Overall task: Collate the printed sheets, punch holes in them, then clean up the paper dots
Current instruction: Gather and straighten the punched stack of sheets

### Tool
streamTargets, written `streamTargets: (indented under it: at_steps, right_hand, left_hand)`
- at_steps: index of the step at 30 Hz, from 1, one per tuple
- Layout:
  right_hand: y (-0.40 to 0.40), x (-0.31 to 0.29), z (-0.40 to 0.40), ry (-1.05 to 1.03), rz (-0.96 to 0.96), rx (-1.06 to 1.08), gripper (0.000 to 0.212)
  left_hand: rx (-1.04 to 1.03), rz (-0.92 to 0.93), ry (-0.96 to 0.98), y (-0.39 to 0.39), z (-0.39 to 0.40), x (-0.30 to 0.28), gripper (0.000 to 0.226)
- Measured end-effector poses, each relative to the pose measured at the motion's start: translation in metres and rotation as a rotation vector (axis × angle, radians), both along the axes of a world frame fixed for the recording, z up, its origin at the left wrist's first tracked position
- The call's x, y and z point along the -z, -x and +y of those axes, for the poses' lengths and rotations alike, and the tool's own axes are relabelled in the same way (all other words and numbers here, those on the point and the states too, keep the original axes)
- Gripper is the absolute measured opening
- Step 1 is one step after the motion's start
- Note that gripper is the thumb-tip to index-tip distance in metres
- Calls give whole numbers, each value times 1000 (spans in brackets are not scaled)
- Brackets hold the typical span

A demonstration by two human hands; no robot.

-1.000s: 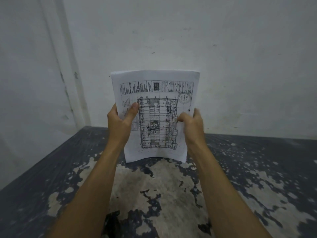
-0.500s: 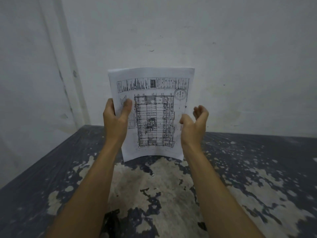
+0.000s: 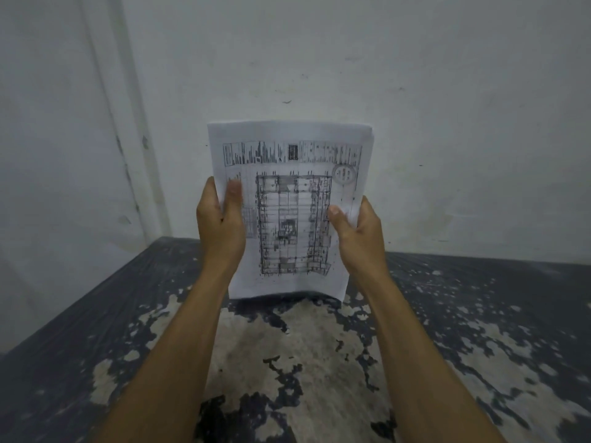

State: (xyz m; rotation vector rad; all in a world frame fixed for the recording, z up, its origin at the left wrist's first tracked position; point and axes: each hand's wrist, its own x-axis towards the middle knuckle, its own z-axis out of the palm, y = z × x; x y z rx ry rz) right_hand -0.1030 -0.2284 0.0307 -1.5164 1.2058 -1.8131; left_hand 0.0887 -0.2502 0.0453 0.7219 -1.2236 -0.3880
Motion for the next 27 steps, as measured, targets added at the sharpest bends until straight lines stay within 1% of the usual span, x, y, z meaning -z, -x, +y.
streamTargets:
  at_steps: [2, 3, 5, 7, 8, 10, 11, 14, 17, 18, 19, 20, 21, 22, 23, 25, 27]
  right_hand:
    - [6, -14, 1, 47, 20, 10, 18]
    - [10, -17, 1, 54, 23, -3, 18]
    - [15, -12, -1, 20, 2, -46, 20]
    - [13, 5, -2, -57, -24, -62, 31]
    - [11, 15, -2, -73, -26, -56, 32]
    - [9, 26, -1, -77, -32, -42, 33]
    - [9, 27, -2, -75, -36, -31, 27]
    - [10, 20, -2, 10, 15, 41, 16]
    - [6, 12, 1, 95, 31, 68, 19]
    - [6, 12, 2, 112, 36, 74, 23]
    - [7, 11, 3, 120, 32, 71, 25]
    - [9, 12, 3, 122, 22, 62, 22]
    - [11, 16, 3, 121, 14, 54, 20]
    - [12, 19, 3, 119, 6, 51, 22]
    - [12, 24, 3, 123, 0, 55, 28]
    - [9, 32, 6, 132, 16, 103, 39]
    - [8, 36, 6, 141, 37, 131, 31]
  left_hand:
    - [2, 1, 48, -1, 1, -11, 19]
    - [9, 12, 57, 0, 0, -12, 24]
    - [38, 42, -2, 1, -3, -2, 39]
    - [48, 36, -81, 6, -5, 17, 37]
    - [42, 29, -117, 9, -4, 25, 35]
    - [39, 20, -134, 12, -5, 32, 15]
    - [33, 11, -131, 12, -6, 31, 10]
    - [9, 21, -120, 11, -4, 23, 11]
    - [3, 34, -49, 12, -4, 22, 12]
    - [9, 36, -37, 13, -4, 23, 18]
    - [-6, 42, -36, 12, -7, 24, 30]
    - [-19, 43, -60, 12, -7, 24, 38]
    - [-30, 32, -68, 11, -9, 27, 35]
    - [-36, 3, -68, 11, -9, 28, 24]
    - [-49, -22, -69, 12, -8, 28, 22]
    - [-73, -56, -58, 14, -7, 27, 25]
    - [-98, -78, -59, 15, -8, 27, 23]
